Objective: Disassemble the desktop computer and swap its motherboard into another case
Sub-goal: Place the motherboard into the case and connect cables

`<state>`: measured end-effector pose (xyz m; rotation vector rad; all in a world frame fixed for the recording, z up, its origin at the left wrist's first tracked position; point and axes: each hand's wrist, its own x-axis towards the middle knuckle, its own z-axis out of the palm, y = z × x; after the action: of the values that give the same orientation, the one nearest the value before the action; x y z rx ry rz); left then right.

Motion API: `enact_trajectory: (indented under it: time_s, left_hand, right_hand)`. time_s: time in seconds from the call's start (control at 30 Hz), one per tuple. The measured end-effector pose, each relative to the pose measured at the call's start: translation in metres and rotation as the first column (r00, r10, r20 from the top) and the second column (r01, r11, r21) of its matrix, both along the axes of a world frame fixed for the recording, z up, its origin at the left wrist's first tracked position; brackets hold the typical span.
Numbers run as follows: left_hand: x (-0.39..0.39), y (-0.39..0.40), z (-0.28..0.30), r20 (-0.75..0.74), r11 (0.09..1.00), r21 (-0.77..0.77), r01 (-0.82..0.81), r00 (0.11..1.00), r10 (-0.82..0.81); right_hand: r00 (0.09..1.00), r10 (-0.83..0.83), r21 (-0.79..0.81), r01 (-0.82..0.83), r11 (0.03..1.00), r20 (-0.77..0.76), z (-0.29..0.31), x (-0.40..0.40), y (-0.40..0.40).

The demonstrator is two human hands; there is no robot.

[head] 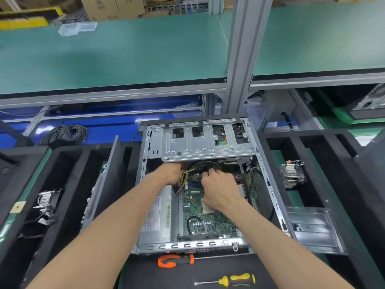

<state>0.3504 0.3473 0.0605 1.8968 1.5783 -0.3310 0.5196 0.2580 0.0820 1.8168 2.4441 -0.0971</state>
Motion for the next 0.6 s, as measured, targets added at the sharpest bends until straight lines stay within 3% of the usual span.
enact_trajectory:
  time_s: [0.6]
  left_hand:
    - [0.001,-0.003,0.005,0.029,0.998,-0.018,-0.067,0.997,0.067]
  right_hand:
    - [0.996,0.014,0.014,-0.016,1.000,0.089,-0.001,-0.012,-0.005]
